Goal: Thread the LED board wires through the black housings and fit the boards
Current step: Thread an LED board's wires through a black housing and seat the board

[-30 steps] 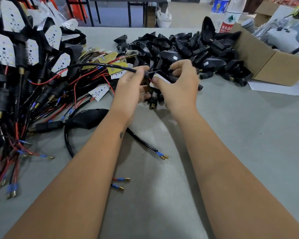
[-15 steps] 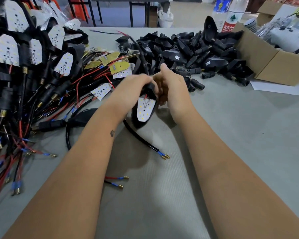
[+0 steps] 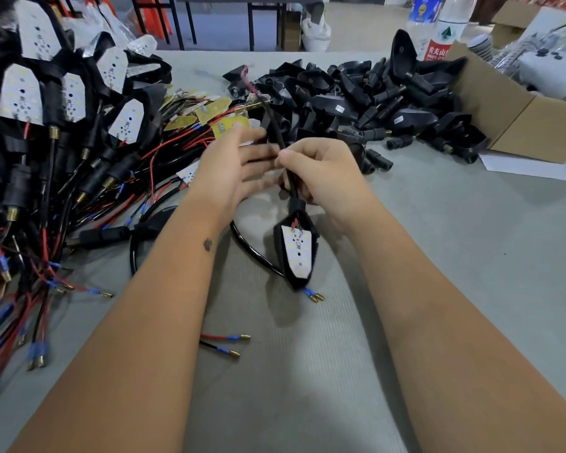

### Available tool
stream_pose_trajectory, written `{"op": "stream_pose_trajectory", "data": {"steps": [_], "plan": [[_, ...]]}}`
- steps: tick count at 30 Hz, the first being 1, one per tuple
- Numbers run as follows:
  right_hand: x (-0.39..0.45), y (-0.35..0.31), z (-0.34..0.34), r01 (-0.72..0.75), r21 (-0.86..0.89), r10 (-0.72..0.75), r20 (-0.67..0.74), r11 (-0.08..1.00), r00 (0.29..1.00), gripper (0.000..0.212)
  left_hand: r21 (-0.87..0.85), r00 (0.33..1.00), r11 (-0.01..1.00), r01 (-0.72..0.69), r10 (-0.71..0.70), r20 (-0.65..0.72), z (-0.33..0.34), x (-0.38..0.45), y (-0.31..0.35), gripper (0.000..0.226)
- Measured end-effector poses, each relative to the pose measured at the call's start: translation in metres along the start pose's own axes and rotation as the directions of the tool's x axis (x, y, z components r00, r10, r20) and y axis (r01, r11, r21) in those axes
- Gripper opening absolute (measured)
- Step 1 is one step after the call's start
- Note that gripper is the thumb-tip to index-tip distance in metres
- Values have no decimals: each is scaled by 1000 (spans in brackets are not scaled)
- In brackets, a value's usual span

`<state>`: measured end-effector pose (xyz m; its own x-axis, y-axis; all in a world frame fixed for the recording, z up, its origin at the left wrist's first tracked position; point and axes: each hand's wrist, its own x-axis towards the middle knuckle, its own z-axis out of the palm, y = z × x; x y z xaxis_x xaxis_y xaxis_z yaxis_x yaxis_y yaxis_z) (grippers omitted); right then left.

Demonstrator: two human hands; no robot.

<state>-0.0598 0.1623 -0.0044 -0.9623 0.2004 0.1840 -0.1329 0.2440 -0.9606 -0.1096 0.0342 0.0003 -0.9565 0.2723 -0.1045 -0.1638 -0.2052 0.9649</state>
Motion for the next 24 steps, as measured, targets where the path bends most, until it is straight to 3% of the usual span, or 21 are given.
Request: {"op": "stream_pose_trajectory", "data": {"steps": [3, 7, 11, 14, 16, 18, 21, 24], "plan": [[-5, -1, 5, -37, -78, 47, 123, 996, 991, 15, -281, 997, 957, -73, 71, -19, -8, 6, -2, 37], [-8, 0, 6, -21, -203, 62, 195, 979, 979, 18, -513, 981, 847, -140, 47, -190, -14, 11, -2, 32], [-9, 1, 4, -34, -206, 86, 249, 978, 965, 18, -644, 959, 745, -174, -20, -282, -13, 13, -1, 34], [-9, 2, 3, -17, -221, 81, 282, 975, 956, 20, -666, 953, 724, -181, -39, -301, -11, 15, 0, 33], [-8, 5, 4, -26, -202, 82, 273, 979, 959, 21, -610, 947, 771, -183, -27, -319, -13, 16, 1, 31], [-6, 9, 2, -23, -214, 63, 179, 977, 982, 18, -484, 941, 856, -185, 12, -338, -15, 14, 1, 28], [2, 18, -5, 16, -403, -44, -61, 915, 997, 14, -153, 912, 958, -243, 172, -373, -15, 11, 1, 27], [6, 26, -13, -63, -495, -79, -261, 867, 962, 14, 220, 864, 918, -330, 387, -321, -16, 7, 0, 24]]}}
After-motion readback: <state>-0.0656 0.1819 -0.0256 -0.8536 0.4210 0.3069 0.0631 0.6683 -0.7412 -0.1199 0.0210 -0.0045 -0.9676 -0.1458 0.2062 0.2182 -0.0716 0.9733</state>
